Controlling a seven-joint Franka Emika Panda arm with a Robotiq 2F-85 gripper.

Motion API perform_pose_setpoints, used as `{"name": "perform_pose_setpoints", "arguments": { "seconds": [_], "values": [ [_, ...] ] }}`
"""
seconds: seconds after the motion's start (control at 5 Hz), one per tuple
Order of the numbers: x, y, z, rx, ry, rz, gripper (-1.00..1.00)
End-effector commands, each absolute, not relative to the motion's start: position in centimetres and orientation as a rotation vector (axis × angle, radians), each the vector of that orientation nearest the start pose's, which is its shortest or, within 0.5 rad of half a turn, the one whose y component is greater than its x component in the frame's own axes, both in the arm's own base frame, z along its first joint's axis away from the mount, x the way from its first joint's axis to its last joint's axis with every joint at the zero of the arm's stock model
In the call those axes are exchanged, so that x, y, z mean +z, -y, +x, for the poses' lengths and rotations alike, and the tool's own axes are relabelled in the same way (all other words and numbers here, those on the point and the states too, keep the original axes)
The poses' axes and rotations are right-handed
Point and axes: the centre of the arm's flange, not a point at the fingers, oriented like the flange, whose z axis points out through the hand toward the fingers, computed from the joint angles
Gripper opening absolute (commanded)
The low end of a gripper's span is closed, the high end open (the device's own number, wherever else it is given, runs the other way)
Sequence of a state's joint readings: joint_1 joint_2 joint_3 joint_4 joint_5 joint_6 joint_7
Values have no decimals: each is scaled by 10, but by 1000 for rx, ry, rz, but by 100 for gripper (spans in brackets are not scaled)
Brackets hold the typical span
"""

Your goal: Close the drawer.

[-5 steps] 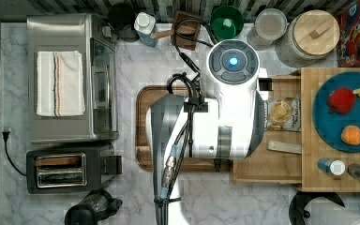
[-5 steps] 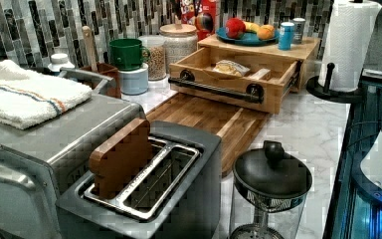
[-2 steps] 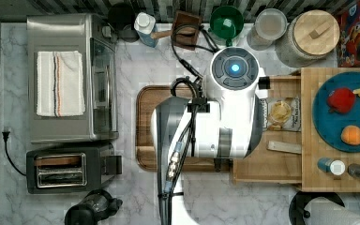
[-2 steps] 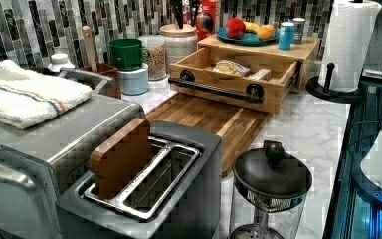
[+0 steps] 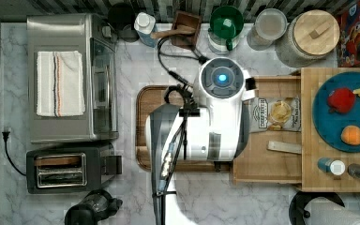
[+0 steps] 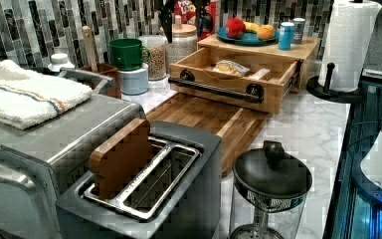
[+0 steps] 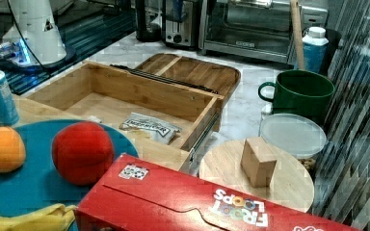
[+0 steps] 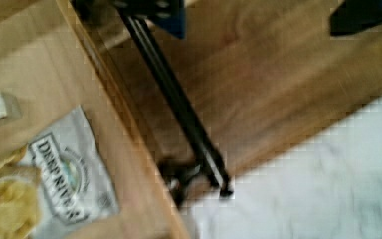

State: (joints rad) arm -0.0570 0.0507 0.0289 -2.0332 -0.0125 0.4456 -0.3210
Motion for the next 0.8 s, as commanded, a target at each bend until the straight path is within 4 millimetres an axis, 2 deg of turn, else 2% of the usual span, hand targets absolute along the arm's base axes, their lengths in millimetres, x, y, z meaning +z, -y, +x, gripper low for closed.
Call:
{"name": "perform_pose_setpoints", "arguments": {
  "seconds": [0.2, 0.4, 0.6, 0.8],
  "values": [
    [373, -97, 517, 108, -61, -3128, 100],
    [344, -87, 509, 46, 48, -3129, 61],
    [321, -67, 508, -14, 155, -3159, -100],
    [303, -43, 515, -20, 200, -3177, -100]
  ]
}}
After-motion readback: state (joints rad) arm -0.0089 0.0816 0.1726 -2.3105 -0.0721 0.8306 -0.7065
